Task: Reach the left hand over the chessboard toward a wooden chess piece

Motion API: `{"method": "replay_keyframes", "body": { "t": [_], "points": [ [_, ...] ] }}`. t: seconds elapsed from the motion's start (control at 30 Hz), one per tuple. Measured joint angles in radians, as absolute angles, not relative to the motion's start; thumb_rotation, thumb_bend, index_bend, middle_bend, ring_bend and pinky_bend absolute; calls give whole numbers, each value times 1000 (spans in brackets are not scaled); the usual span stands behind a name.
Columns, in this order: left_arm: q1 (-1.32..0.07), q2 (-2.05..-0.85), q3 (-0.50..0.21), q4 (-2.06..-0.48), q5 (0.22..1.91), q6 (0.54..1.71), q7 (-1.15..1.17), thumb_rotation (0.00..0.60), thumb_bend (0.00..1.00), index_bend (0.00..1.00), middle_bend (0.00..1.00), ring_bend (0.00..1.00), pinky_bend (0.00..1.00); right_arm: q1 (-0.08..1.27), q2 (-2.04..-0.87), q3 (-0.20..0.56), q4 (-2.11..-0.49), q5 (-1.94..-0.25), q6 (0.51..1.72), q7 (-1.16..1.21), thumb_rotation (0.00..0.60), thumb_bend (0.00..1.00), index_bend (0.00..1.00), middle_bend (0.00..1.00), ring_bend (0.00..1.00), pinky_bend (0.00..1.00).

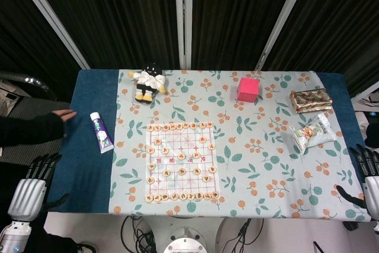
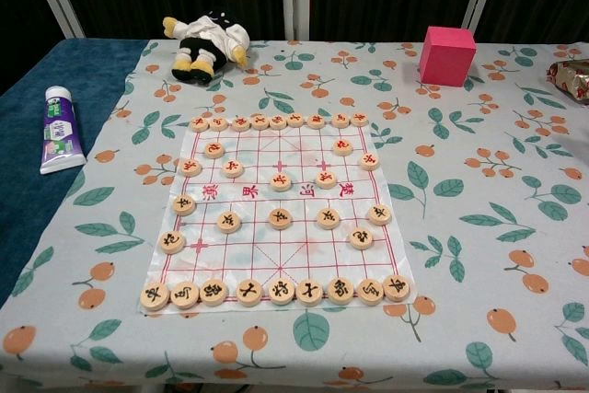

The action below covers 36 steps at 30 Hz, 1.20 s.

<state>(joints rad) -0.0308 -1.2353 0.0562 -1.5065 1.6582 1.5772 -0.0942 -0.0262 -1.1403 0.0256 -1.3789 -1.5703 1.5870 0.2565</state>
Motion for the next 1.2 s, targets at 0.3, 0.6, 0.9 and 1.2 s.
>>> {"method": "replay_keyframes", "body": {
  "t": [0.3,0.6,0.9,1.2],
  "points": [
    [-27,-1237,63,-1513,1673,1584,-90,600,149,28,56,0,45,-33,-1145,21,-1364,-1574,1596,271,600,75,0,0,0,0],
    [-98,-1239,90,-1567,1769,1508,-150,600,149,28,88,0,45,-31,-1128,40,-1377,-1558,1603,287,600,75,0,0,0,0],
    [-222,-1324,82,-1590,1796,1331,-127,600,150,28,88,0,46,-33,-1116,47,-1386,-1544,1601,291,600,75,0,0,0,0],
    [-320,-1454,34,-1557,1718,1188,-82,600,195,42,92,0,46,-32,-1120,43,-1376,-1549,1597,302,600,75,0,0,0,0]
  ]
}}
